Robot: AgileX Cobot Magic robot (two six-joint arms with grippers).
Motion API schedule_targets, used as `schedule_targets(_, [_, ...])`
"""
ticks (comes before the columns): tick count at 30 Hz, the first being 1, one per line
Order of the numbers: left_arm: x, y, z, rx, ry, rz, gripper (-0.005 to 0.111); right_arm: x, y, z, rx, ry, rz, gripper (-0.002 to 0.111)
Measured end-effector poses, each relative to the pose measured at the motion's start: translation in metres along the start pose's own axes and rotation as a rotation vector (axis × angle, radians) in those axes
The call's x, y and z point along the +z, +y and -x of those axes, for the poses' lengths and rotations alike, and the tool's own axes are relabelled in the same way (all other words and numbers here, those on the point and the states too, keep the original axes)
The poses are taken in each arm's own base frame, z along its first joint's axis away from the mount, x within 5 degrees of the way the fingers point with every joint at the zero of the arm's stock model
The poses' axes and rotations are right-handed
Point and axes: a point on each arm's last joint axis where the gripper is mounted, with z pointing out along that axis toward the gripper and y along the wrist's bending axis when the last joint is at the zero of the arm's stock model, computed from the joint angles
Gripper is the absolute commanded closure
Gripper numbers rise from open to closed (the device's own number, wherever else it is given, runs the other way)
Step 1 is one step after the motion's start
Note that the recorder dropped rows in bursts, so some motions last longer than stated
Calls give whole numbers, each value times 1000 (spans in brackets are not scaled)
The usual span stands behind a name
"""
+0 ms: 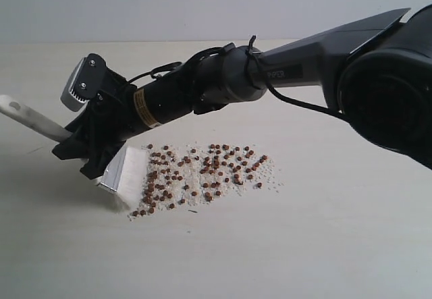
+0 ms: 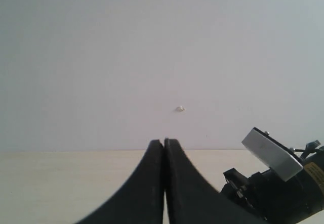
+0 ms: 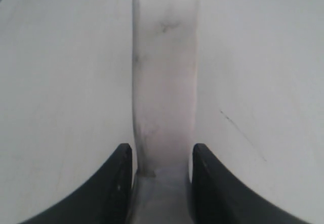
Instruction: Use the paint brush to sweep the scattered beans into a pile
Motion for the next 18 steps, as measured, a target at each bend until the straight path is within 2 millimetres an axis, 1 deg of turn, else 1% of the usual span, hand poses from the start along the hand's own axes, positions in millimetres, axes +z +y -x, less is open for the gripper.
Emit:
schedule_targets(4, [0, 0, 0, 0, 2, 0, 107, -6, 1, 17, -28, -37, 7, 108])
schedule_targets(8, [0, 0, 0, 0, 2, 0, 107, -9, 1, 24, -66, -52, 9, 108])
schedule_targets(13, [0, 0, 0, 0, 2, 0, 107, -7, -2, 22, -142, -59, -24, 108])
schedule_targets(16, [0, 0, 0, 0, 2, 0, 107, -4, -9, 15, -118, -87, -73, 108])
schedule_targets(18, [0, 0, 0, 0, 2, 0, 107, -6, -16, 12, -96, -104, -109, 108])
